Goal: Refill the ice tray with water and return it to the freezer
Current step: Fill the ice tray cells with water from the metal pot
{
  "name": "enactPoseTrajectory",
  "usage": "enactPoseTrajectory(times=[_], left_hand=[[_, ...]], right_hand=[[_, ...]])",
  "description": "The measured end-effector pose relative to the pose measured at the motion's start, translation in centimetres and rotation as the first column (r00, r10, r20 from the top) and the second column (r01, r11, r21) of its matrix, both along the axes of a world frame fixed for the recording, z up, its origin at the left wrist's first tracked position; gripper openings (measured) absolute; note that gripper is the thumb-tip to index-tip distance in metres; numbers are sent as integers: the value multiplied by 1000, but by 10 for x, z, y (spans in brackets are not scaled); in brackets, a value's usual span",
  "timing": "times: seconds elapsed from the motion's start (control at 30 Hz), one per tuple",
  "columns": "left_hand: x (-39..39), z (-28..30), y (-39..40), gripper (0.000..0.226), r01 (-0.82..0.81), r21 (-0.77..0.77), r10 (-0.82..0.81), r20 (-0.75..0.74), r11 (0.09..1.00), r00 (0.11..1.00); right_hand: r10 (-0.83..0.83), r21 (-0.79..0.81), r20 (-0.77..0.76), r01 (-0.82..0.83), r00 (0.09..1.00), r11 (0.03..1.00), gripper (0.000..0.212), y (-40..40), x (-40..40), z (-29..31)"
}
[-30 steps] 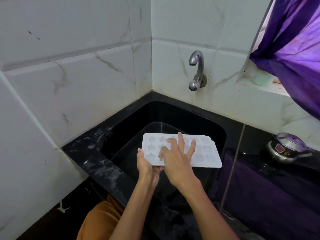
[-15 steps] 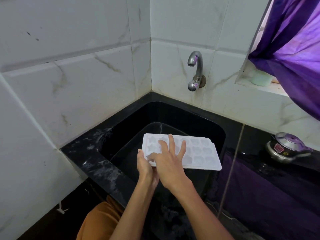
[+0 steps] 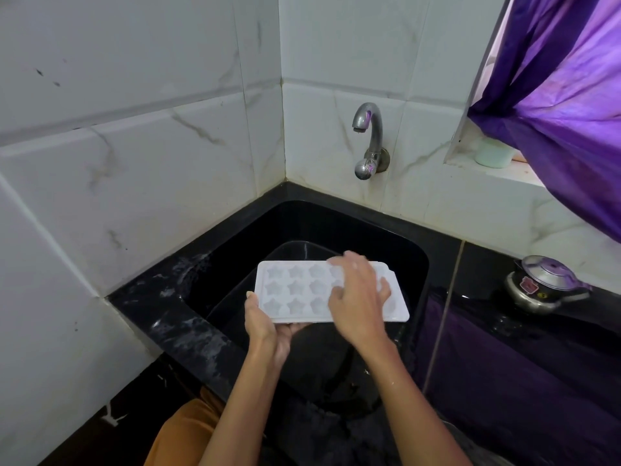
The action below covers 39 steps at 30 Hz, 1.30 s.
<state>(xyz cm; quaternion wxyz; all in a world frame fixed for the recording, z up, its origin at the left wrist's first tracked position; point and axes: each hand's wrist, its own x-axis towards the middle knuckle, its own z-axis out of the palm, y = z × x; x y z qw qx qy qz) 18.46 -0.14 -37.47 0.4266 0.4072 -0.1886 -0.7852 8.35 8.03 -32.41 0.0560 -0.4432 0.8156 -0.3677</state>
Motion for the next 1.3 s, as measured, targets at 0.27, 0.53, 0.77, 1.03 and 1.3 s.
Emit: enactPoseTrajectory(times=[0.27, 0.53, 0.77, 1.03, 1.3], left_hand=[[1, 2, -1, 54, 14, 2, -14, 0, 1000, 1000], [-1, -2, 2, 51, 83, 69, -87, 63, 994, 994], [5, -15, 2, 19, 100, 72, -115, 258, 992, 959], [-5, -34, 10, 44, 226, 143, -263, 348, 964, 900], [-8, -27, 15, 49, 260, 152, -298, 352, 953, 887]], right_hand=[[-503, -72, 204, 525, 840, 848, 44, 18, -47, -28], [-445, -68, 652, 632, 614, 772, 48, 24, -64, -40], [-473, -228, 462, 616, 750, 754, 38, 26, -59, -32], [-426, -352, 67, 421, 902, 836, 30, 25, -43, -14], [-383, -411, -290, 247, 877, 878, 20, 21, -31, -5]])
